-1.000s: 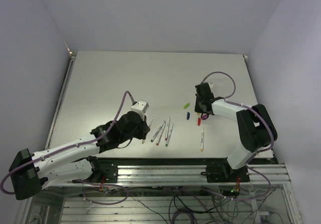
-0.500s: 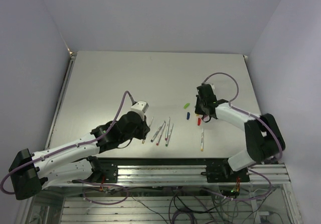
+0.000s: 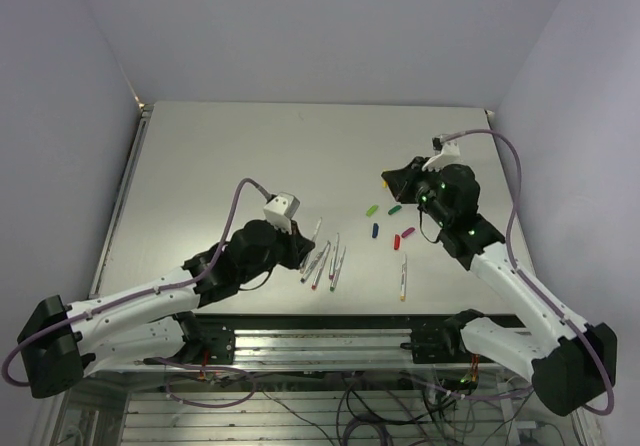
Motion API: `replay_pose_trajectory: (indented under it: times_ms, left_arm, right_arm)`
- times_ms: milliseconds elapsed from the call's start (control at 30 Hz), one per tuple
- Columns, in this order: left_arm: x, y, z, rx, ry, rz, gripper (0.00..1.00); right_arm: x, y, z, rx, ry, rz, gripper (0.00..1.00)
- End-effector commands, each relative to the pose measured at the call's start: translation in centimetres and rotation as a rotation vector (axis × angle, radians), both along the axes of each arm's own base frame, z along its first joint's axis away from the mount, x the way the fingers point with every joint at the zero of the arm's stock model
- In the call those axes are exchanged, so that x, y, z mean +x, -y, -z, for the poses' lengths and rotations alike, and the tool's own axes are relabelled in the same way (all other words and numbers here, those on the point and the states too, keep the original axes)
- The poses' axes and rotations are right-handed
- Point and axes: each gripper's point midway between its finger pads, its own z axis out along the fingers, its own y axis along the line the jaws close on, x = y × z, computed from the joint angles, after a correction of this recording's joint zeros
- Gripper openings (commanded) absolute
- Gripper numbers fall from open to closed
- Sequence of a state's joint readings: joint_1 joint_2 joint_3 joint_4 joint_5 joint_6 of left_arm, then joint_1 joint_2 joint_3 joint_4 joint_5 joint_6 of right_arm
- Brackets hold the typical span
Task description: Insert the pens into the pen caps
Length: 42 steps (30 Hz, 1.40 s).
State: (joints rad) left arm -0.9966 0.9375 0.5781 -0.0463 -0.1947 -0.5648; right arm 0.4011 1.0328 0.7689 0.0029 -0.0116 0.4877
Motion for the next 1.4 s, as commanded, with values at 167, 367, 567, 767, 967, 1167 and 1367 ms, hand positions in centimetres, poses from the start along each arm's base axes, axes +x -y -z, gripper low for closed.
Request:
replay_pose_trajectory:
  times_ms: [167, 367, 567, 767, 967, 1167, 1367]
  left_arm:
    - [0.9, 4.8, -7.1, -0.235, 0.177, 0.125, 0.07]
    - [0.8, 5.7, -9.9, -0.364, 0.248, 0.151, 0.07]
    - [1.0, 5.7, -12.2, -0.456, 0.286, 0.134, 0.07]
    - [1.3, 5.7, -12.9, -0.482, 0.297, 0.119, 0.07]
    - [1.4, 5.6, -13.7, -0.495, 0.314, 0.109, 0.07]
    - [1.6, 5.8, -13.7, -0.494, 0.317, 0.109, 0.07]
    - [1.6, 5.6, -13.8, -0.494, 0.322, 0.103, 0.07]
  right_arm:
    - [-4.2, -4.8, -7.5, 0.204, 0.289, -0.206, 0.0]
    - [-5.9, -6.4, -10.5, 0.312, 0.405, -0.28, 0.0]
    - [-6.4, -7.3, -12.1, 0.372, 0.476, -0.32, 0.0]
    - [-6.6, -7.9, -13.2, 0.432, 0.511, -0.341, 0.0]
    - [-6.8, -8.5, -13.5, 0.449, 0.516, -0.359, 0.0]
    - [-6.8, -9.3, -13.4, 0.455, 0.5, -0.383, 0.0]
    - [-7.1, -9.9, -12.7, 0.458, 0.48, -0.397, 0.0]
